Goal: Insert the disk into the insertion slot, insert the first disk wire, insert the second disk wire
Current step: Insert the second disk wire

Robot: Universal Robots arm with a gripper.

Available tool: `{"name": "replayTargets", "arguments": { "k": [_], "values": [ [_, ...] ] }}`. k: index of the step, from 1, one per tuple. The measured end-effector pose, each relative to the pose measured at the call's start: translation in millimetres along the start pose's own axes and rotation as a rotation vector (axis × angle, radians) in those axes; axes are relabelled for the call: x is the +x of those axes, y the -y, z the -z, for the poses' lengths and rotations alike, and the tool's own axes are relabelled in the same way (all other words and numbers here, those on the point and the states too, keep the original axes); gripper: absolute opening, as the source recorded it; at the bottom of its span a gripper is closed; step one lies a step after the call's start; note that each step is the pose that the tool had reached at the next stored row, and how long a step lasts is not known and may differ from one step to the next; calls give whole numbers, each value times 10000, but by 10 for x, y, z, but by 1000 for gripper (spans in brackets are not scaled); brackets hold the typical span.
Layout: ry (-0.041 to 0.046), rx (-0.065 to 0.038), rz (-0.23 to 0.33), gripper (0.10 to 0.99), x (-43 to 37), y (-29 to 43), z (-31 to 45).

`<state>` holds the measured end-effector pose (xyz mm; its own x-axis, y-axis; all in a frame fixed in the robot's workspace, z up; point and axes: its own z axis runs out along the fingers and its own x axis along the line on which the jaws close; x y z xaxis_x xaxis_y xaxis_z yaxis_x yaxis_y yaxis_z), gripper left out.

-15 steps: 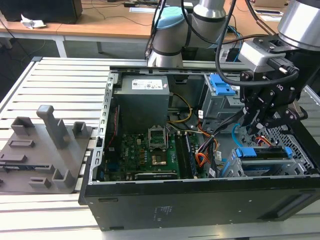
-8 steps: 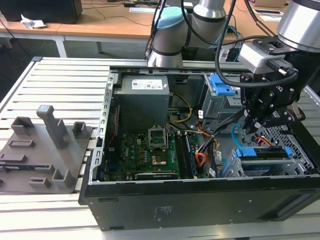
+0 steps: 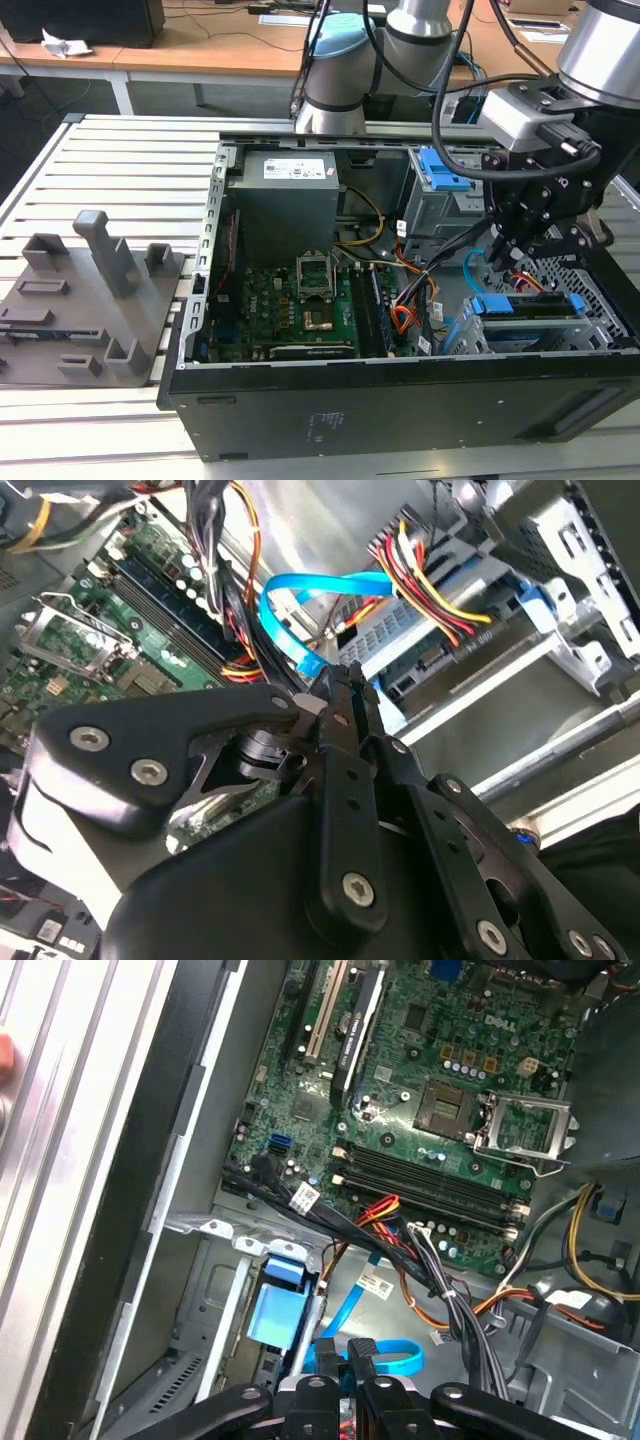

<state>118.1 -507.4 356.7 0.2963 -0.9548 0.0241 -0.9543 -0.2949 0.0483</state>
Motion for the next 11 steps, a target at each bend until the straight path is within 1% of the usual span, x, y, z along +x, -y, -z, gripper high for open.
{"name": "replayTargets", "arguments": {
  "k": [1, 2, 3, 5, 6, 11],
  "values": [
    [0, 0, 0, 161, 51, -15, -4],
    [2, 0, 2, 161, 89, -15, -22],
    [4, -7, 1, 161, 101, -3, -50],
    [6, -12, -1, 161, 154, -10, -122],
    [6, -11, 1, 161, 168, -13, -130],
    [4, -12, -4, 161, 169, -13, -130]
  ]
}}
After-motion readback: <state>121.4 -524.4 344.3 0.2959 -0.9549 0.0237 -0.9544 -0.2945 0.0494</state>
